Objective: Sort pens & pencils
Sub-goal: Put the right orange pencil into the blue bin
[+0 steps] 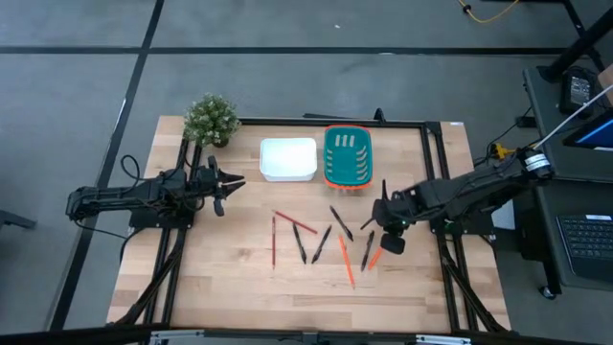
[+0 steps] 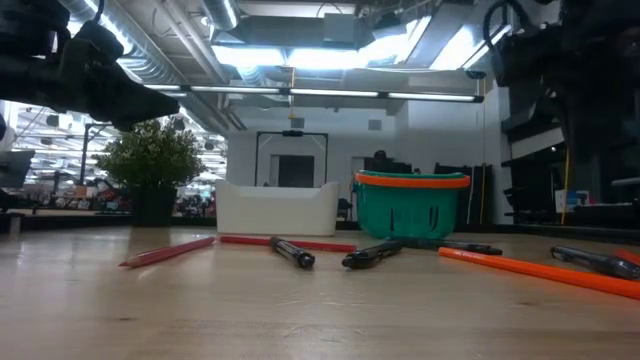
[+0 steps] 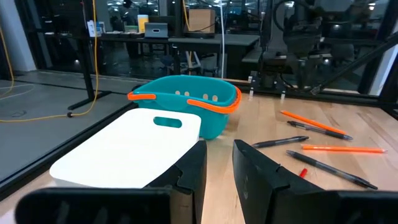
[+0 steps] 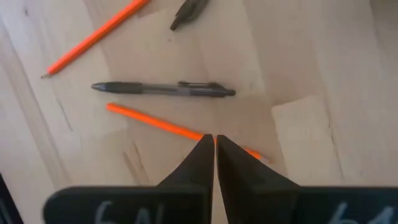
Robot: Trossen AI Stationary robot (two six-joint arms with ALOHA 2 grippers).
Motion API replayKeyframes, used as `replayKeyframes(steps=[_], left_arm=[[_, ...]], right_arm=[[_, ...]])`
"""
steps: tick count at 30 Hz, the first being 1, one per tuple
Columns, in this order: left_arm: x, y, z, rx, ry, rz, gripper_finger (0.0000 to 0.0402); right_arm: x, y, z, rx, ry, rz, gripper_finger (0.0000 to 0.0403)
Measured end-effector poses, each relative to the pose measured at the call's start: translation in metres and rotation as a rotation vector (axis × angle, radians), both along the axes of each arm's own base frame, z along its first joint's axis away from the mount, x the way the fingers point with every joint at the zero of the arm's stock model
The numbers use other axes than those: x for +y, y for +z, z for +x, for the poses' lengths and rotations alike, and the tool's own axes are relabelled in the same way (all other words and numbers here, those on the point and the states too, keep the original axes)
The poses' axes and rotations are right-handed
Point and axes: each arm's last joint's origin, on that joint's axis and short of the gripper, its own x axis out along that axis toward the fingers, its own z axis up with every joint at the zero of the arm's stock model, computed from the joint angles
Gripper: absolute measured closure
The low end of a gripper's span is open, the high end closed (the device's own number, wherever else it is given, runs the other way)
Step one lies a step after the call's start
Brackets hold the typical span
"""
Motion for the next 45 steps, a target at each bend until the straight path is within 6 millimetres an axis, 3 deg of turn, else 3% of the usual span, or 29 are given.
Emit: replayKeyframes(steps=[3, 10, 17, 30, 33, 40, 45], left_arm=[[0.000, 0.000, 0.000, 0.000, 0.000, 0.000, 0.0330], [0.000, 0.000, 0.000, -0.004, 0.001, -0.014, 0.0330], [0.000, 0.000, 0.000, -0.007, 0.001, -0.024, 0.0330], [0.000, 0.000, 0.000, -0.015, 0.003, -0.049, 0.0330], [0.000, 0.000, 0.000, -0.014, 0.003, -0.045, 0.0330], [-0.001, 0.000, 0.000, -0.009, -0.028, -0.045, 0.0330], [-0.001, 0.000, 0.000, -0.008, -0.033, -0.044, 0.0330]], right_arm=[[0.004, 0.000, -0.002, 0.013, -0.033, 0.011, 0.0382], [0.006, 0.000, -0.003, 0.062, -0.410, 0.104, 0.0382], [0.014, -0.001, -0.005, 0.102, -0.641, 0.167, 0.0382], [0.031, -0.027, 0.002, 0.287, -0.828, 0.170, 0.0382], [0.033, -0.033, 0.007, 0.289, -0.745, 0.161, 0.0382], [0.043, -0.041, 0.022, 0.156, -0.214, 0.162, 0.0382], [0.044, -0.045, 0.020, 0.177, -0.016, 0.135, 0.0382]])
